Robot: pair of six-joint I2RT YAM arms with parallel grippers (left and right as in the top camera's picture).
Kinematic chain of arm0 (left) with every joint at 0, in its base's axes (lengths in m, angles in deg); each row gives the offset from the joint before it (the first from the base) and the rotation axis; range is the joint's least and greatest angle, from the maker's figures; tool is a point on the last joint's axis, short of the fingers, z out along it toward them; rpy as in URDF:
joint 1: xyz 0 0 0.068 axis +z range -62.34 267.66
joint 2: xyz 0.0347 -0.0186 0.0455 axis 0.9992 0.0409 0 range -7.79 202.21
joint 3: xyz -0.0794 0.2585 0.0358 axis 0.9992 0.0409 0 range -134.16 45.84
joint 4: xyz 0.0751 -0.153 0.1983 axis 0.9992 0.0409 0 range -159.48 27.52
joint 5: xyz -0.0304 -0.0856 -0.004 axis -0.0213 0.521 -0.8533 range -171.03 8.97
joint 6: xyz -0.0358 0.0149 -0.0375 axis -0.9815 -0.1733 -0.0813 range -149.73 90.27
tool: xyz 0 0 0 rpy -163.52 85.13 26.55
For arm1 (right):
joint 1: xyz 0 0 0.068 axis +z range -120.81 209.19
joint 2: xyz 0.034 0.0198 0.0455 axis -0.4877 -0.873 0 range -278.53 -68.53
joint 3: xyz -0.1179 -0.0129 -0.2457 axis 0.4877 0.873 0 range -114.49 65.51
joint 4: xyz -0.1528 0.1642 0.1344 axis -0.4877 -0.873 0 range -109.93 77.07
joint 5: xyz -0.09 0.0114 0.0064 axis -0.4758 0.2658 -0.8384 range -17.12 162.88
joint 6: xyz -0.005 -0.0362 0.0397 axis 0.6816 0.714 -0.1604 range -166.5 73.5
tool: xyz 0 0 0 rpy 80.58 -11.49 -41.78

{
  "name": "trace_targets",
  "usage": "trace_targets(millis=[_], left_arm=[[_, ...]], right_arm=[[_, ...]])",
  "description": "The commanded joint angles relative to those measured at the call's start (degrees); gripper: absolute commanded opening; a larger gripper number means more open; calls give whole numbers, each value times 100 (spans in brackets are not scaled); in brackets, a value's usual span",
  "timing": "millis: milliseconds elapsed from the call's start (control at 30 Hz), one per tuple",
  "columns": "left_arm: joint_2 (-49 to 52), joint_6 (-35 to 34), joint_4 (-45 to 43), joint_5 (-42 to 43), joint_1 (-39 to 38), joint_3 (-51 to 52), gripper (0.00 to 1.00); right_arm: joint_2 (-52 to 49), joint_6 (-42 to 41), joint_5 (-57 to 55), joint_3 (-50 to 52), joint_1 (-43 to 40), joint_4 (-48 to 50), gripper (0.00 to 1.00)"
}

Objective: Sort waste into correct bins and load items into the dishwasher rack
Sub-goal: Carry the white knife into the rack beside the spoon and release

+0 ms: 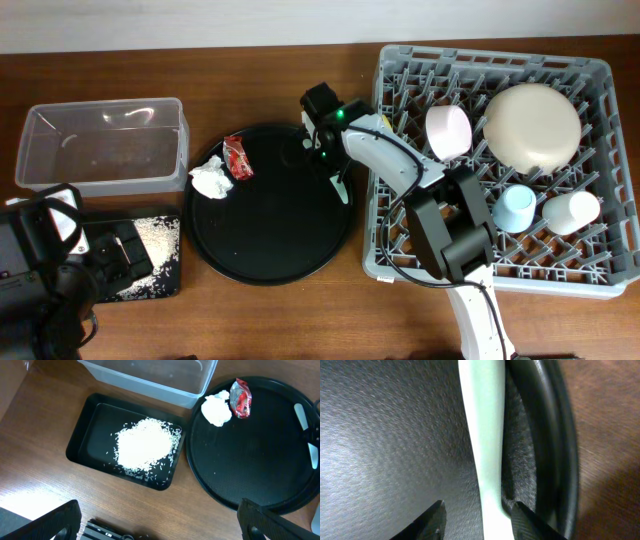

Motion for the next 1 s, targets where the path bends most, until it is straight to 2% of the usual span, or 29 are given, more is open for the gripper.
trace_targets(millis=[0, 67, 200, 233, 367, 500, 567, 633, 700, 967], left_arm=[[-13, 90, -4, -46, 31, -9, 99], [-13, 90, -7, -46, 31, -9, 99], [-15, 90, -4, -46, 31, -9, 99], [-13, 90, -7, -46, 31, -9, 99], [-13, 90, -7, -46, 31, -9, 99], [-13, 90, -7, -46, 31, -9, 99], [-15, 90, -7, -46, 31, -9, 99], [-13, 90, -7, -46, 31, -9, 99], [-13, 90, -7, -46, 31, -9, 99], [-13, 90, -7, -46, 31, -9, 99]], right_arm=[[-103, 46, 63, 133, 26, 118, 46], [-103, 46, 61, 138, 26, 162, 40], [-197, 46, 20, 146, 26, 186, 36], [-238, 46, 15, 151, 26, 186, 28], [-332, 46, 13, 168, 26, 197, 20], [-330, 44, -87, 153, 22, 140, 20], [-330, 46, -87, 151, 22, 92, 25], [-330, 52, -90, 151, 22, 92, 25], [-330, 177, -92, 153, 22, 92, 19], [-144, 177, -92, -170, 26, -142, 18]])
